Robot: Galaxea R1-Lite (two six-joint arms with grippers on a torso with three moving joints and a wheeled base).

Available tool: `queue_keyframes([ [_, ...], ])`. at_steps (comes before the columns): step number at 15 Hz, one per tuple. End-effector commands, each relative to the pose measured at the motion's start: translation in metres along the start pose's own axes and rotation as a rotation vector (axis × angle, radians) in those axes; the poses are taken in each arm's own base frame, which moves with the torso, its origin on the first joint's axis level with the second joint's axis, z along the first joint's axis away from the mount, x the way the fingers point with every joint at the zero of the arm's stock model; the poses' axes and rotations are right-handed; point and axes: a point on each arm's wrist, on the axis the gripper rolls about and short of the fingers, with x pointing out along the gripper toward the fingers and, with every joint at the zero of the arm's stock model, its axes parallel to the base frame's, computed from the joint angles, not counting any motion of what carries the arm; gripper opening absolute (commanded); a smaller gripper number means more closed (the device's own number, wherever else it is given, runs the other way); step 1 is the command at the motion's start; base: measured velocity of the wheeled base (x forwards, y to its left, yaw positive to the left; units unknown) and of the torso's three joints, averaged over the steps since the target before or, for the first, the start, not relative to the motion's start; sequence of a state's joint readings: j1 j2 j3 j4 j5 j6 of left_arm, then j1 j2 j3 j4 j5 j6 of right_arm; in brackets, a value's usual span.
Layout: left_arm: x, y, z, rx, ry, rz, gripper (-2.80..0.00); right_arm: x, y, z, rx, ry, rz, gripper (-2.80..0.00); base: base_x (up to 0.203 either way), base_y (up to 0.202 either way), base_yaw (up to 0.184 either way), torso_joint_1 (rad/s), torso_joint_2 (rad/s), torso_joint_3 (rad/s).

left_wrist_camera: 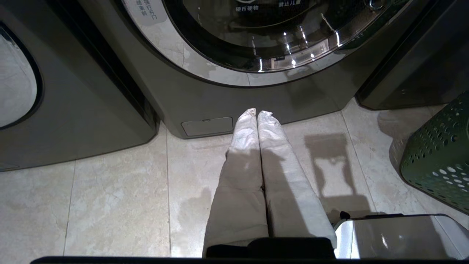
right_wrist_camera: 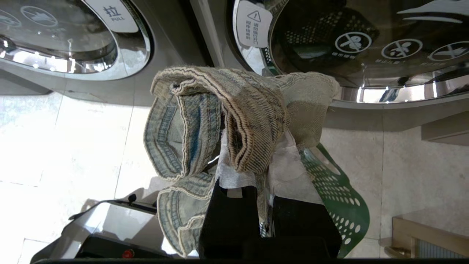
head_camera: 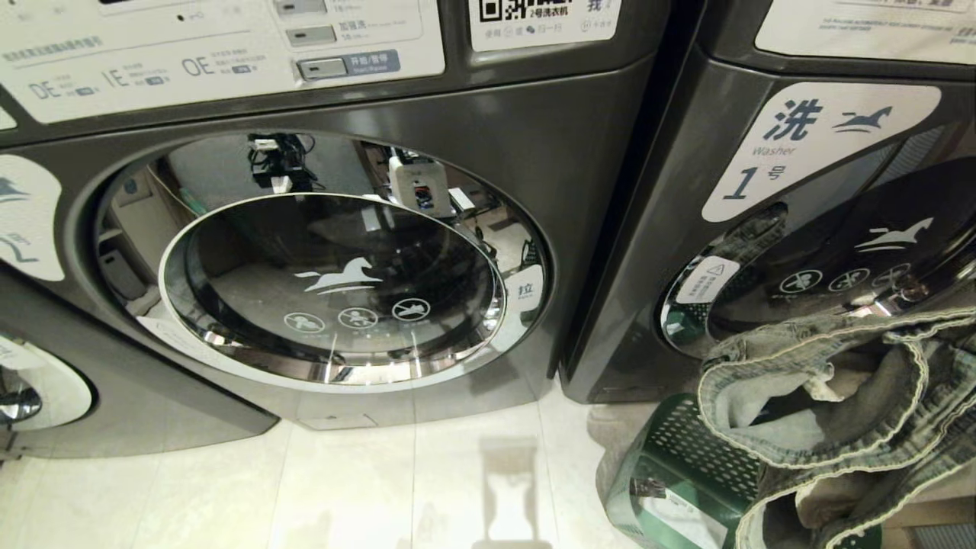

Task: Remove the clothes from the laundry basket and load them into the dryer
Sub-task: Put the clothes in the dryer

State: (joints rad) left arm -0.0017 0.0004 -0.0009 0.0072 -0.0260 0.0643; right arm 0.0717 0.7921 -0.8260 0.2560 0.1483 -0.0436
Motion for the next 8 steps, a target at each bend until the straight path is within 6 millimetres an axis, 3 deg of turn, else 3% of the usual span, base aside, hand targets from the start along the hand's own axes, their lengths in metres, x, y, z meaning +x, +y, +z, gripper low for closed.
queue_keyframes([
  [1,-0.0001,0.0000,0.0001,0.000,-0.001,0.000,-2.80,0.0006,-0.0002,0.0002,-0.001,0.002,-0.004,-2.80,0.000,0.000,0.000,-0.002,0.00,0.203],
  [8,0.0000,0.0000,0.0003,0.000,-0.005,0.000,-2.80,-0.0006,-0.0005,0.0017,0.001,-0.005,-0.025,-2.80,0.000,0.000,0.000,0.002,0.00,0.201],
])
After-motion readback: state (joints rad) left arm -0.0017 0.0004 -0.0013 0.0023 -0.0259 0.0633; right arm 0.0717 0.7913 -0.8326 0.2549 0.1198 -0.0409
